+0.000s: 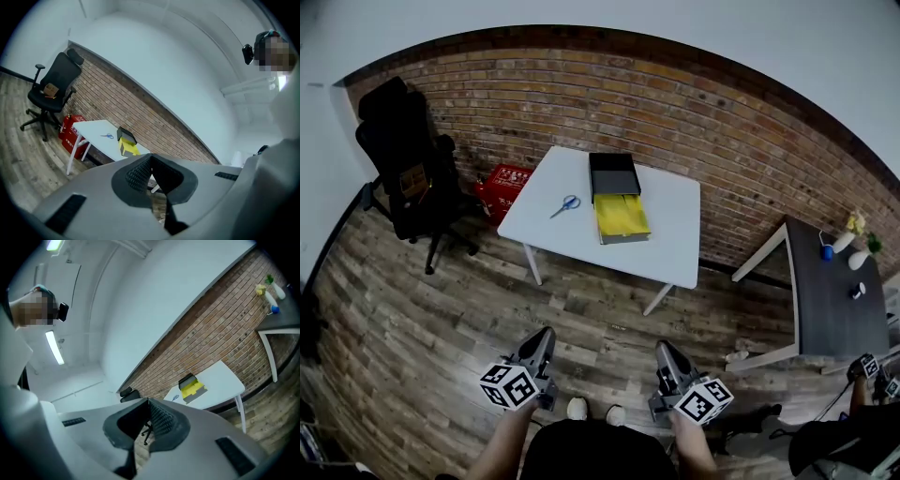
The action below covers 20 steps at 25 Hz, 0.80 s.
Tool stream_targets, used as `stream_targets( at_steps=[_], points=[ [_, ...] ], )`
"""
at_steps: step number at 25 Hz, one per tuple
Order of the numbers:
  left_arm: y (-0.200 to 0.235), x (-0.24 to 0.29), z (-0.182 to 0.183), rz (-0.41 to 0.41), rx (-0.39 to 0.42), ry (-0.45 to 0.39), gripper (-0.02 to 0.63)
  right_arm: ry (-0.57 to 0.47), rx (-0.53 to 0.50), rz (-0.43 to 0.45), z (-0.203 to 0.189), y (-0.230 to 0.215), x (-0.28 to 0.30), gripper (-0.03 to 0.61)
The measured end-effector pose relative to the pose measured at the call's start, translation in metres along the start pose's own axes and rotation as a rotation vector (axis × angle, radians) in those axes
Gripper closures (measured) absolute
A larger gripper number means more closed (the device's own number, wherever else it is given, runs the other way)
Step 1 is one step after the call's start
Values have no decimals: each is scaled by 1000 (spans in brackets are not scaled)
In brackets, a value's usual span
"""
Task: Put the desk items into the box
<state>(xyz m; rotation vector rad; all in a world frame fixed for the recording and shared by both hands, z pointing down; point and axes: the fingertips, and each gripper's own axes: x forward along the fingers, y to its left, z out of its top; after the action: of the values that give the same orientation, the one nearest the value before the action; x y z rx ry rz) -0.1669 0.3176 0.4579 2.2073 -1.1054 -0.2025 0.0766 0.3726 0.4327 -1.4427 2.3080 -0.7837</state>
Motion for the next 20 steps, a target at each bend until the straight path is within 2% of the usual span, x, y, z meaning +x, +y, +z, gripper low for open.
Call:
stream_targets(
  at_steps=[9,20],
  points=[
    [25,-7,7,-12,-1,11,600,-2,-14,-24,-11,8,18,556],
    [42,1,16,-12,-5,16,600,17,-2,16,-11,13,45,555]
  ],
)
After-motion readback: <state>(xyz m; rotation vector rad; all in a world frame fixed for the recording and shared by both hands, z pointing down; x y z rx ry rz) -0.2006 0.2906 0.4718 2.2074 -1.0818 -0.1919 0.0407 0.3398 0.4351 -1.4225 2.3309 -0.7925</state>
